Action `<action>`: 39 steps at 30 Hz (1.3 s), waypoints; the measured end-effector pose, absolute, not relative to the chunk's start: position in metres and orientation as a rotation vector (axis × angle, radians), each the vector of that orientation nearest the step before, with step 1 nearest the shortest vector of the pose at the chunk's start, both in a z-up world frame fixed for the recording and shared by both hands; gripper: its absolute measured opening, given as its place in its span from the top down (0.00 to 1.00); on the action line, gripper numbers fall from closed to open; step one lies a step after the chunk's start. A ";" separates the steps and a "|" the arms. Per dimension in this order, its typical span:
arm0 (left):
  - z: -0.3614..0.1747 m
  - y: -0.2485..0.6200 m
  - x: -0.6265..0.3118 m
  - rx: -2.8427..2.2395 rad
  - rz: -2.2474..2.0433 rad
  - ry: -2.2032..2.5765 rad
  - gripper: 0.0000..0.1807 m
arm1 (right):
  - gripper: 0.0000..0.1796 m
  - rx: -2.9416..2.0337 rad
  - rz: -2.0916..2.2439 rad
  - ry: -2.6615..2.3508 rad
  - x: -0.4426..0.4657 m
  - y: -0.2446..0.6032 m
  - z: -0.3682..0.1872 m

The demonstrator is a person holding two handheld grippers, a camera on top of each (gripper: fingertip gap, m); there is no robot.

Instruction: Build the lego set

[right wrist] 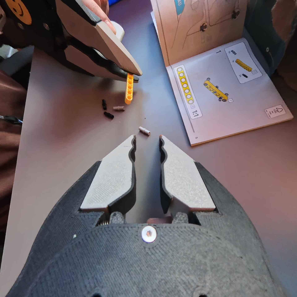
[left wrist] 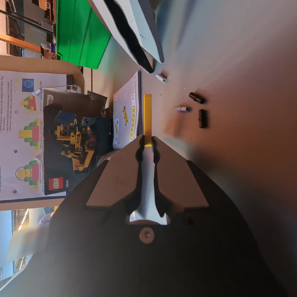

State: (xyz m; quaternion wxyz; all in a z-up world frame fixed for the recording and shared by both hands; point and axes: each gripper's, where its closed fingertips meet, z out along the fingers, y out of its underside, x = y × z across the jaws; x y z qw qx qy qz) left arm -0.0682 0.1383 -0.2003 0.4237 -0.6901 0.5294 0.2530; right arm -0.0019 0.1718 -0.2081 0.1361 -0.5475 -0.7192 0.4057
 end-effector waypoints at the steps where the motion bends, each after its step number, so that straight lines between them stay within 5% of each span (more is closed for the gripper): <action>1: -0.201 0.138 -0.067 -1.727 0.629 1.332 0.97 | 0.86 -1.574 1.162 -2.084 -0.003 0.172 -0.208; 23: -0.209 0.132 -0.059 -1.748 0.533 1.360 0.97 | 0.94 -1.294 1.005 -2.212 -0.011 0.163 -0.212; 32: -0.203 0.132 -0.059 -1.729 0.589 1.363 0.97 | 0.85 -1.287 1.293 -2.093 -0.024 0.136 -0.179; 39: -0.190 0.131 -0.052 -1.682 0.571 1.331 0.97 | 0.96 -1.289 1.273 -2.106 -0.029 0.129 -0.182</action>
